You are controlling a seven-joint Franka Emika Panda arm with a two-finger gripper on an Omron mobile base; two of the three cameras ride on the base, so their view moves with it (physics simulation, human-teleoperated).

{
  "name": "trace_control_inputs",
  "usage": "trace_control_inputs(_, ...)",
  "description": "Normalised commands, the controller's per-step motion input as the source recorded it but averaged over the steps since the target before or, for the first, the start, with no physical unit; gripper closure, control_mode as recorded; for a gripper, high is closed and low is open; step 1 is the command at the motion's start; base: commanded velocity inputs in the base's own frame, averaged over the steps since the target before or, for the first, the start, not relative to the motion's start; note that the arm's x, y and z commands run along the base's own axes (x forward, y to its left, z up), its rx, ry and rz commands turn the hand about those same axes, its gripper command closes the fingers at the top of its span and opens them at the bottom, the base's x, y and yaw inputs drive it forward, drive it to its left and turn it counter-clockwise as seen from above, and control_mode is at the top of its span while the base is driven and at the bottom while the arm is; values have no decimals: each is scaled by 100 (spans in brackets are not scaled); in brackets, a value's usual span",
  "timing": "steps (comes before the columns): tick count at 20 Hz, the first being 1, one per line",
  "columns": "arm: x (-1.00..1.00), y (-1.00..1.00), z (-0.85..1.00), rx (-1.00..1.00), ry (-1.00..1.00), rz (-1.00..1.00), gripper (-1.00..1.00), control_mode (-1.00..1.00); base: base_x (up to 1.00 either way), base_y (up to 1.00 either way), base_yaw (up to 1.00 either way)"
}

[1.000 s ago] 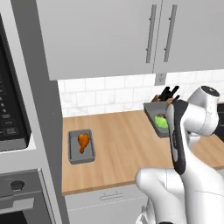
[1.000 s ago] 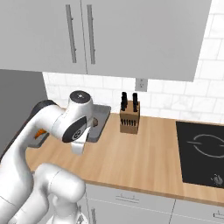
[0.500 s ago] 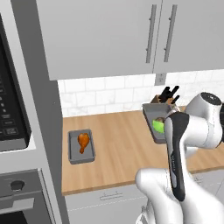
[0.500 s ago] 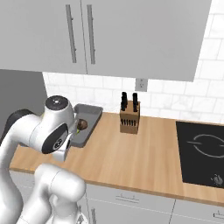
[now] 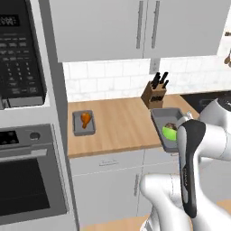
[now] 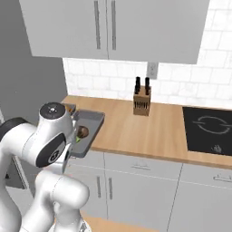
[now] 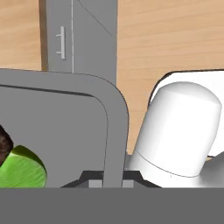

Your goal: Take the meat container that has the chicken drumstick and place it on the second highest rack of the freezer. Then take the vegetable container that has the mushroom and lemon wedge and place it on the highest rack of the freezer.

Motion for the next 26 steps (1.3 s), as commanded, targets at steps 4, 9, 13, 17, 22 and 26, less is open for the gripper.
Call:
trace_control_inputs(4,0,0,0,0,0,0,100,100,-100,90,18)
trace_control_inputs(9,0,0,0,0,0,0,100,100,-61,100,27)
trace_control_inputs(13,0,0,0,0,0,0,100,100,-7,100,24)
trace_control_inputs(17,0,0,0,0,0,0,100,100,1,100,16)
trace_control_inputs(22,0,0,0,0,0,0,100,100,15,100,8)
trace_control_inputs(26,0,0,0,0,0,0,100,100,29,100,5)
